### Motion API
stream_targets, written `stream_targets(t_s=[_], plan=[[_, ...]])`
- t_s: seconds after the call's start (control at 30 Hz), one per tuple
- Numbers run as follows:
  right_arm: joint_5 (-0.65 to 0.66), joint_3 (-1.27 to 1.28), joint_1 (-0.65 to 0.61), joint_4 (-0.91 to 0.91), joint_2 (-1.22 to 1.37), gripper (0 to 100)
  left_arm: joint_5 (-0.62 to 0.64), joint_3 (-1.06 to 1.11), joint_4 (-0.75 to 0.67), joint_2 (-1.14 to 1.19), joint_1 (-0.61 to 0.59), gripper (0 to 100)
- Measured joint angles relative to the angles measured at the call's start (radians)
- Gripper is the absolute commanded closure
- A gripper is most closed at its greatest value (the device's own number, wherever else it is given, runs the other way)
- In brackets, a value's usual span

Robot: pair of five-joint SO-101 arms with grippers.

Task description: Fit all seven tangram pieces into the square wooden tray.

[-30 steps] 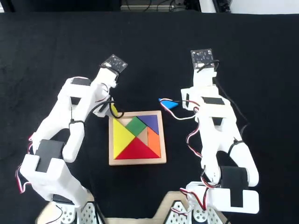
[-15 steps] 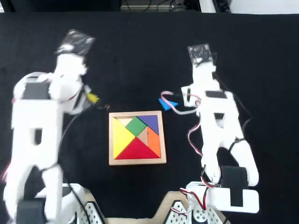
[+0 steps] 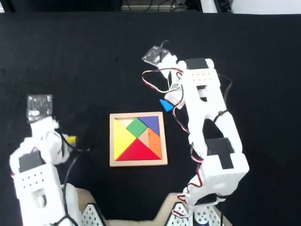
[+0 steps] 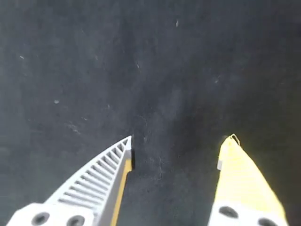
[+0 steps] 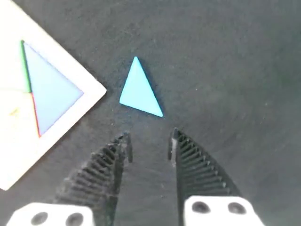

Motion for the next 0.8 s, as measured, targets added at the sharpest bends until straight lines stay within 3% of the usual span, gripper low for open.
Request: stream_targets(t_s=[0.13,0.27,0.57,0.8], plan=[[0.115,-0.002,-0.002,0.002,0.003,86.1,0.000,0.166,-0.120,-0.046,-0.002,71],[0.236,-0.002,-0.003,0.005,0.011,86.0,0.000,0.176,-0.124,-0.054,-0.003,71],[0.276,-0.002,-0.074,0.130,0.011,85.5,0.000,0.186,-0.124,-0.055,-0.003,71],[0.276,-0.002,-0.098,0.130,0.046,66.8,-0.002,0.189,-0.124,-0.055,0.008,71]])
